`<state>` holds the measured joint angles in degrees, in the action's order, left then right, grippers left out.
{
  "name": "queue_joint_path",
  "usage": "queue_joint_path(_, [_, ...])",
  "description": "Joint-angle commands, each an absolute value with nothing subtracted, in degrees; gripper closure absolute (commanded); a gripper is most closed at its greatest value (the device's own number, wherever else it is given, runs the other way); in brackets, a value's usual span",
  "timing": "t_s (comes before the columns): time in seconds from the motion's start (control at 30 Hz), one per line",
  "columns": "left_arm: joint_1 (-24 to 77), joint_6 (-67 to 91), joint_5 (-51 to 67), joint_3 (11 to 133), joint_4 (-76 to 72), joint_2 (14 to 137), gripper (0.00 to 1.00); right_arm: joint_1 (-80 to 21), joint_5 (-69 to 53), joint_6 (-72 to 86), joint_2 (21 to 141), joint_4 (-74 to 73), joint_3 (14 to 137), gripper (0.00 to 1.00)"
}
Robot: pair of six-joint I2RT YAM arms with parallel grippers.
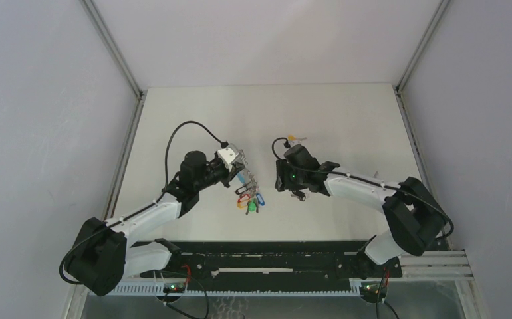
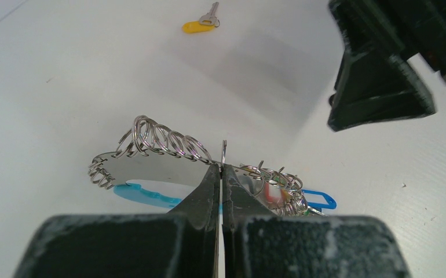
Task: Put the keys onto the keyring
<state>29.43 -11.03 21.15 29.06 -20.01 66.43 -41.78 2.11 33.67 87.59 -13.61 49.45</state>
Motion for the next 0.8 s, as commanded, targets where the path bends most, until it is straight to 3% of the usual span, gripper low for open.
queue_joint_path(0.0, [29.2, -10.6, 21.7, 32.5, -22.7, 66.0, 1.00, -39.9, 4.6, 22.3, 81.3, -24.7, 50.9, 0.47])
queue_joint_path(0.17, [29.2, -10.7, 22.0, 32.6, -22.7, 66.1, 1.00, -36.0, 4.6, 18.3, 79.2, -33.1, 50.7, 0.49])
queue_joint_path(0.77, [29.2, -10.8, 22.7, 32.5, -22.7, 66.2, 1.00, -31.0, -4.8, 13.7, 87.2, -27.4, 48.7, 0.62])
